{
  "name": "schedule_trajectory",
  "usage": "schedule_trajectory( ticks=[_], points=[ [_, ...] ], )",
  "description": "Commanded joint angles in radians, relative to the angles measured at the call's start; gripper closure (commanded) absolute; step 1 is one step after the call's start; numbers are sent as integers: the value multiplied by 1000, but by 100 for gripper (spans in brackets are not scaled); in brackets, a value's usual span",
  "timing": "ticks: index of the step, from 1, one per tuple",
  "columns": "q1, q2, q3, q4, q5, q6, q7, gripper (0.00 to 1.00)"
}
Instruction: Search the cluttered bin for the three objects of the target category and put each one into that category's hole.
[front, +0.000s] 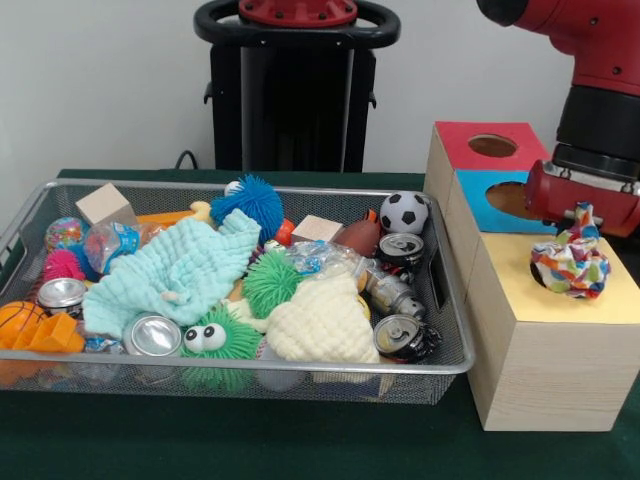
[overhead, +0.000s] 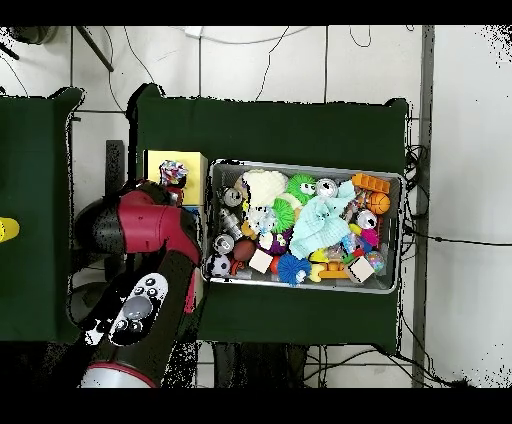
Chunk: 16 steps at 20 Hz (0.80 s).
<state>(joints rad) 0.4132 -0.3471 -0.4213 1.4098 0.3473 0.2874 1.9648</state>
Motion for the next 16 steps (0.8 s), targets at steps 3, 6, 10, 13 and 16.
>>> schedule_trajectory(
  ticks=[3,6,10,13,16],
  points=[
    [-57,-18,148,37,20,76,147,0],
    [-90,-32,192,39,5,121,91,100],
    [-229,-74,349,75,-32,208,-84,100],
    [-257,-72,359,70,-67,208,-102,100],
    [-277,-77,372,69,-101,202,-98,100]
  ],
)
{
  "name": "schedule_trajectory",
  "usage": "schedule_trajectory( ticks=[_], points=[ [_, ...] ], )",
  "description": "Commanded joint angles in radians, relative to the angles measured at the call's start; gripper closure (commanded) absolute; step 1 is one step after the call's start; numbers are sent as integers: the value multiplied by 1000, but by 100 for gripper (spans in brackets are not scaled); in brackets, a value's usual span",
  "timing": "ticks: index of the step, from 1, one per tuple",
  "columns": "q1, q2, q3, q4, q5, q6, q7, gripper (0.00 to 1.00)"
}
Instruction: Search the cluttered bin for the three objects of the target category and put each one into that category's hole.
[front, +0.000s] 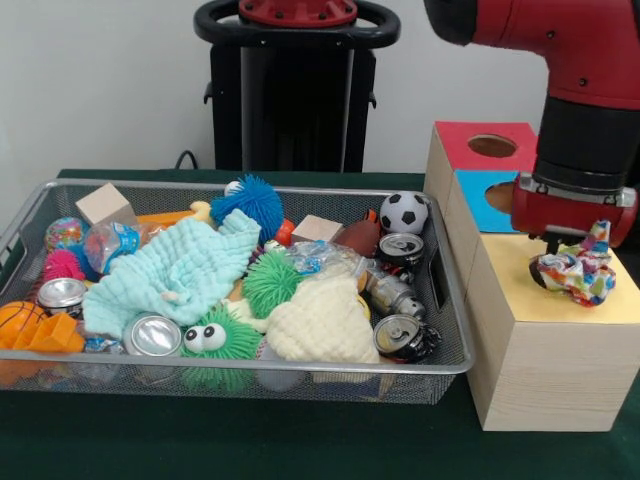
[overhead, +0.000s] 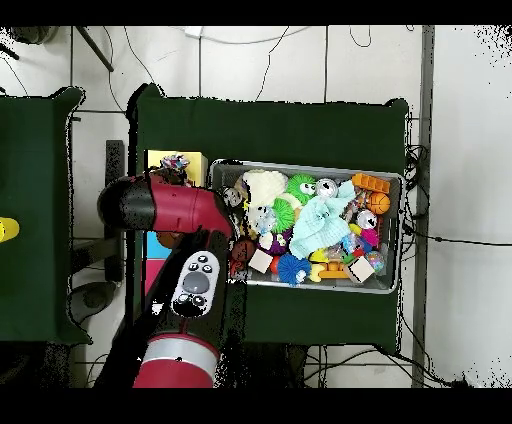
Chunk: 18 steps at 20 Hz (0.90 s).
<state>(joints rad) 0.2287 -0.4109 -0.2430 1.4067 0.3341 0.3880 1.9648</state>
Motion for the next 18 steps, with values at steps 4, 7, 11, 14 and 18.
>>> schedule_trajectory(
  ticks=[4,7,11,14,18],
  points=[
    [-106,-19,215,72,-115,107,-80,100],
    [-108,-20,221,65,-132,115,-63,100],
    [-105,-20,224,61,-146,116,-40,100],
    [-98,-24,225,70,-154,109,-14,100],
    [-81,-35,221,82,-165,107,21,100]
  ],
)
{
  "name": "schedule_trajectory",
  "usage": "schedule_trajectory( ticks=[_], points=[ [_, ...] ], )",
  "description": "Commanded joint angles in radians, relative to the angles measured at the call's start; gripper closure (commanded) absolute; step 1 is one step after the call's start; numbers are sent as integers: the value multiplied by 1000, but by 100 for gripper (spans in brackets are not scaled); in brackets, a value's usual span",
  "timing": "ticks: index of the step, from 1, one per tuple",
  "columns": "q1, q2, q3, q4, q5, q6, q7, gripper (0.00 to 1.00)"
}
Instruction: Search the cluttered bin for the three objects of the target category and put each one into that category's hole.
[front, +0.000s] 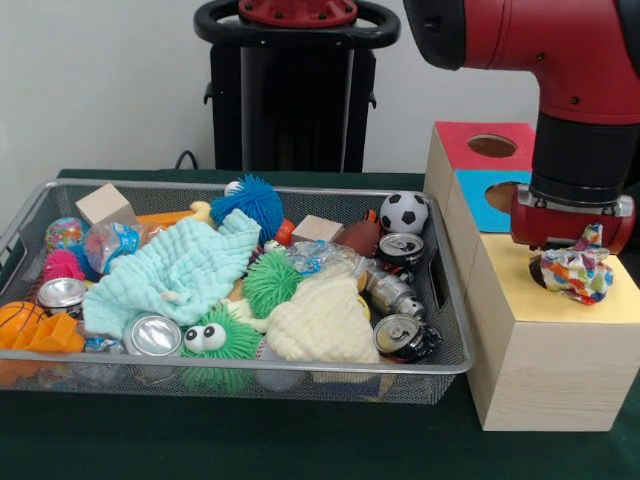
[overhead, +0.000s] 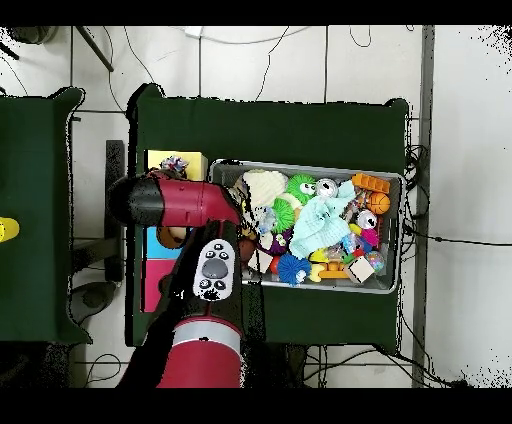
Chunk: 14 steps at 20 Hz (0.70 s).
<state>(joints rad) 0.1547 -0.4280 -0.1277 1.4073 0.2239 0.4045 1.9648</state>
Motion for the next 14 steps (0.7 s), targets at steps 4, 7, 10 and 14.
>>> schedule_trajectory(
  ticks=[4,7,10,14],
  points=[
    [2,-25,105,87,-60,93,44,100],
    [13,-35,100,95,-63,101,62,100],
    [24,-52,92,111,-66,109,77,100],
    [47,-98,81,144,-59,139,94,100]
  ],
)
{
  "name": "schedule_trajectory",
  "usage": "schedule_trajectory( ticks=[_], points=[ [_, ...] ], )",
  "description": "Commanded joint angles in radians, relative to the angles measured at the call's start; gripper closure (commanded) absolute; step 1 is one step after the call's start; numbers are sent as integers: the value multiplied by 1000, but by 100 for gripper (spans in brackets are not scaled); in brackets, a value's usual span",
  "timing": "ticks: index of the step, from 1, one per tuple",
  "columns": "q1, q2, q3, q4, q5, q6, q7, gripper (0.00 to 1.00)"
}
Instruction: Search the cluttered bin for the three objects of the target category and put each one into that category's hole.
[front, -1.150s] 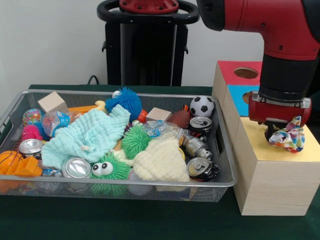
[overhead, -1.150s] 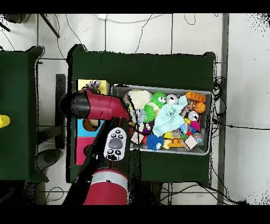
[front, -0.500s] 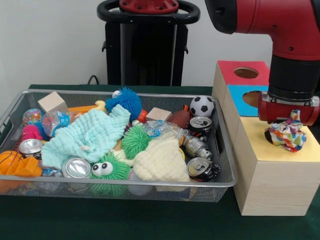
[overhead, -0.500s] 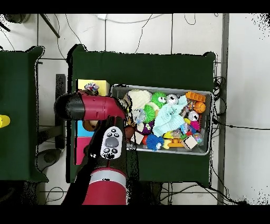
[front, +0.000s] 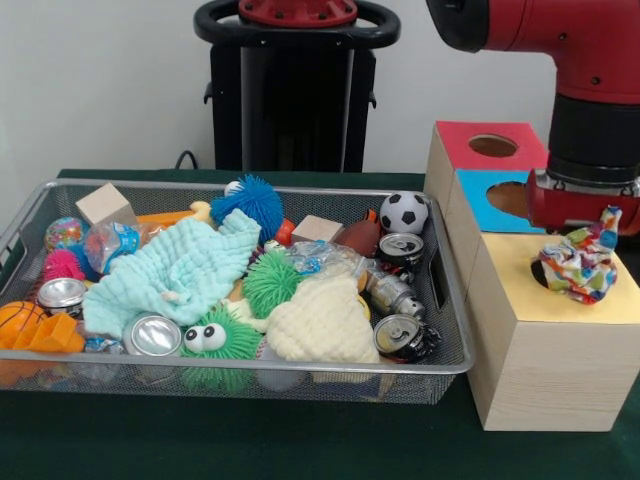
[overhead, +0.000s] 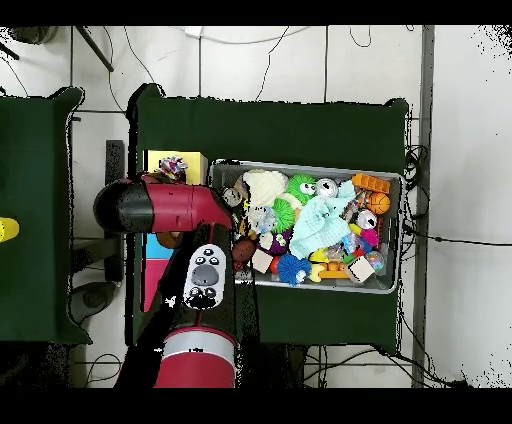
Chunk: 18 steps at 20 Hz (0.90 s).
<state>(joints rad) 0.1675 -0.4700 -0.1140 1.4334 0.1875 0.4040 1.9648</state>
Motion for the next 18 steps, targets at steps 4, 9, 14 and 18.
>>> schedule_trajectory(
  ticks=[4,9,14,18],
  points=[
    [57,-82,48,127,-19,171,112,100],
    [67,-97,37,137,-18,183,114,100],
    [74,-110,31,175,-19,160,122,100],
    [78,-113,25,189,-21,143,124,100]
  ],
)
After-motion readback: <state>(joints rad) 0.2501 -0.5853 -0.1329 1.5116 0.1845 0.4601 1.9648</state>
